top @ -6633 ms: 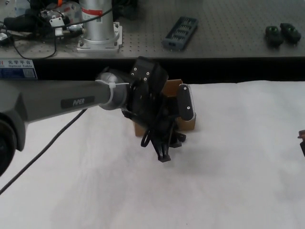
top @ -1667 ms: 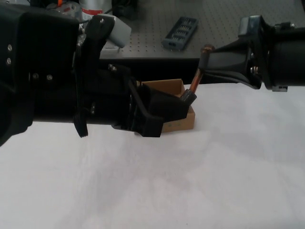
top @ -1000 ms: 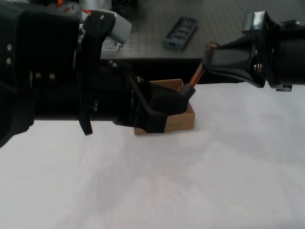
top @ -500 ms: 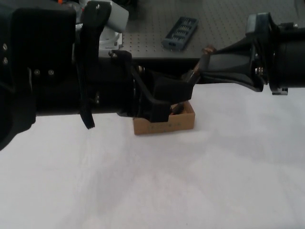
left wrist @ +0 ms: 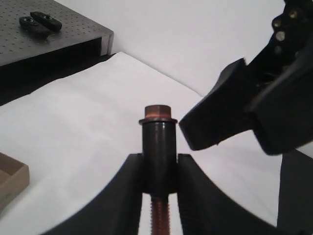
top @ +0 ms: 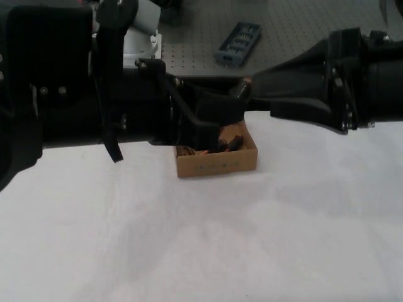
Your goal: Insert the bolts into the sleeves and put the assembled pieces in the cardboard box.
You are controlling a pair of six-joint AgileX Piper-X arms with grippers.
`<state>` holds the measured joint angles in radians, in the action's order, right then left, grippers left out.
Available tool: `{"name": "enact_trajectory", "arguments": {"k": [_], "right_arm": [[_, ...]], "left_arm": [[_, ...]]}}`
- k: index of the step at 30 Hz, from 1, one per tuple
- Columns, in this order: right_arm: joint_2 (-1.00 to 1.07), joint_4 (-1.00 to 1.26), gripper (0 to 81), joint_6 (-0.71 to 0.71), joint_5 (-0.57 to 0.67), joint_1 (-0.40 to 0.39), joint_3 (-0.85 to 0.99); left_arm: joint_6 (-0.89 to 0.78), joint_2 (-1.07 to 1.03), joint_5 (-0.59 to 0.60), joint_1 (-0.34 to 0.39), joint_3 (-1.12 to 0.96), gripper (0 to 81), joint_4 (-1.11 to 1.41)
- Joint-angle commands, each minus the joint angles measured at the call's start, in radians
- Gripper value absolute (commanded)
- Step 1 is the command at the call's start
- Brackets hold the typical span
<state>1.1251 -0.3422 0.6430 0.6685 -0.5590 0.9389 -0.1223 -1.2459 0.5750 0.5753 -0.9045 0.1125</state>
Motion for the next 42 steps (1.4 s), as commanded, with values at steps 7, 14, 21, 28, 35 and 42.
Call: {"name": "enact_trajectory", "arguments": {"k": [7,14,21,28,35,42], "right_arm": [[-0.014,-0.127,48.1,-0.083,0.067,0.001,0.004],[-0.016,-0.375,48.1,-0.317,-0.005,0.074,0.004],[-0.016,-0.628,48.1,-0.603,-0.218,0.182,0.004],[-0.016,-0.673,17.1,-0.666,-0.276,0.234,0.004],[-0.016,-0.670,2.8,-0.668,-0.276,0.234,0.004],[-0.016,-0.670,2.8,-0.690,-0.276,0.234,0.004]], "left_arm": [[0.068,0.008,-0.067,-0.004,-0.012,0.6,0.047],[0.168,-0.082,-0.070,-0.061,-0.041,0.6,0.047],[0.222,-0.338,-0.065,-0.124,-0.198,0.6,0.045],[0.275,-0.645,-0.070,-0.151,-0.455,0.6,-0.016],[0.310,-0.875,-0.100,-0.160,-0.696,0.6,-0.144],[0.310,-0.978,-0.177,-0.161,-0.792,0.6,-0.193]]}}
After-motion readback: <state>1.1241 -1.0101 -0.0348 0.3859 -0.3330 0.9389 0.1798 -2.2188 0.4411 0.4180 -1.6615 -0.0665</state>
